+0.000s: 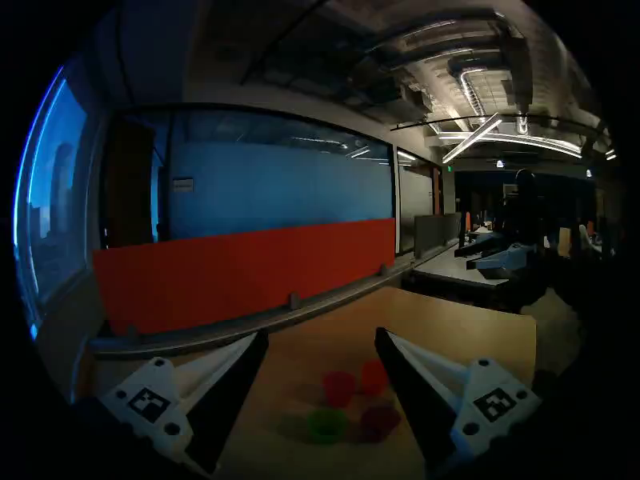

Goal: Pour water

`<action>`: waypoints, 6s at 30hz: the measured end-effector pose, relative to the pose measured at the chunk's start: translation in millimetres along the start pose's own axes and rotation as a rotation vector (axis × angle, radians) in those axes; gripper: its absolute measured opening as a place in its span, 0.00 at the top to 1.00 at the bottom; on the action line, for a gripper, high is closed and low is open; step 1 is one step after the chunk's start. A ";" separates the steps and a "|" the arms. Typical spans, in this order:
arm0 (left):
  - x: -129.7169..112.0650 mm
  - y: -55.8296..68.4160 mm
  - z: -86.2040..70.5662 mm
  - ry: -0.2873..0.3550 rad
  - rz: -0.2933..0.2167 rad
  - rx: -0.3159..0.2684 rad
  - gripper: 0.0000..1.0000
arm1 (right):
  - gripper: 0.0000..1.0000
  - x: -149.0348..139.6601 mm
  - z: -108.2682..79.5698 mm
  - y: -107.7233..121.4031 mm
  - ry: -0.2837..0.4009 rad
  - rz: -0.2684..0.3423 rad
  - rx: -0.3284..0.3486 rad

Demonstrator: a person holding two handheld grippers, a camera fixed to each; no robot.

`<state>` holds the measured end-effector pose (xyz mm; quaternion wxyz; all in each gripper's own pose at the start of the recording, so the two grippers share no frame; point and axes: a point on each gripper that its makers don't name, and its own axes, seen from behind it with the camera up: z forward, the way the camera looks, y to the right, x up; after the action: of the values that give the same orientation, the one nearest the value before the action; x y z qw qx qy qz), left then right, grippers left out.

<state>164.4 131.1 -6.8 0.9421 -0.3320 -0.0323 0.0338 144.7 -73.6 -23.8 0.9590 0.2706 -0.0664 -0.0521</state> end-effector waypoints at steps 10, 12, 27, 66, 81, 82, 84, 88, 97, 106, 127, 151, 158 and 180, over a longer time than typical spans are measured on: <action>-28.3 3.7 10.9 -0.071 0.024 -0.039 0.01 | 0.00 -25.8 4.1 -0.3 -0.090 -0.022 0.038; -35.6 3.9 13.1 -0.087 0.028 -0.046 0.01 | 0.00 -33.8 5.4 -1.5 -0.110 -0.027 0.049; -91.5 -4.6 27.1 -0.175 0.034 -0.069 0.01 | 0.00 -82.9 20.2 4.4 -0.208 -0.022 0.085; -231.2 6.4 56.8 -0.374 0.022 -0.159 0.01 | 0.00 -216.3 59.8 6.4 -0.382 -0.035 0.124; -271.6 8.1 67.7 -0.447 0.005 -0.186 0.01 | 0.00 -249.6 73.7 10.7 -0.427 -0.046 0.125; -273.2 7.9 69.2 -0.449 0.004 -0.187 0.01 | 0.00 -251.5 74.6 10.9 -0.430 -0.046 0.125; -276.6 7.6 72.4 -0.455 0.001 -0.189 0.01 | 0.00 -255.4 76.6 11.4 -0.436 -0.047 0.124; -282.9 8.0 78.8 -0.465 0.002 -0.195 0.01 | 0.00 -261.3 80.8 12.7 -0.443 -0.046 0.125; -291.5 9.8 92.6 -0.481 0.006 -0.210 0.00 | 0.00 -267.5 93.8 12.2 -0.446 -0.043 0.137; -293.0 11.8 106.6 -0.481 0.015 -0.222 0.01 | 0.00 -271.0 105.9 9.8 -0.449 -0.053 0.154; -292.8 19.2 127.1 -0.475 0.013 -0.254 0.04 | 0.00 -270.8 124.7 7.8 -0.446 -0.059 0.169; -283.3 19.0 123.2 -0.459 -0.004 -0.256 0.12 | 0.06 -269.4 123.8 7.8 -0.435 -0.071 0.160; -261.9 19.9 117.9 -0.418 -0.009 -0.249 0.12 | 0.06 -244.4 118.4 5.3 -0.389 -0.057 0.148; -165.8 22.7 86.9 -0.193 -0.015 -0.184 0.12 | 0.07 -144.3 87.4 -12.1 -0.184 -0.080 0.101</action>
<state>-8.9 188.8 40.1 0.9003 -0.4122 -0.1282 0.0552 -11.9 -109.0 29.3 0.9310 0.3153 -0.1460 -0.1117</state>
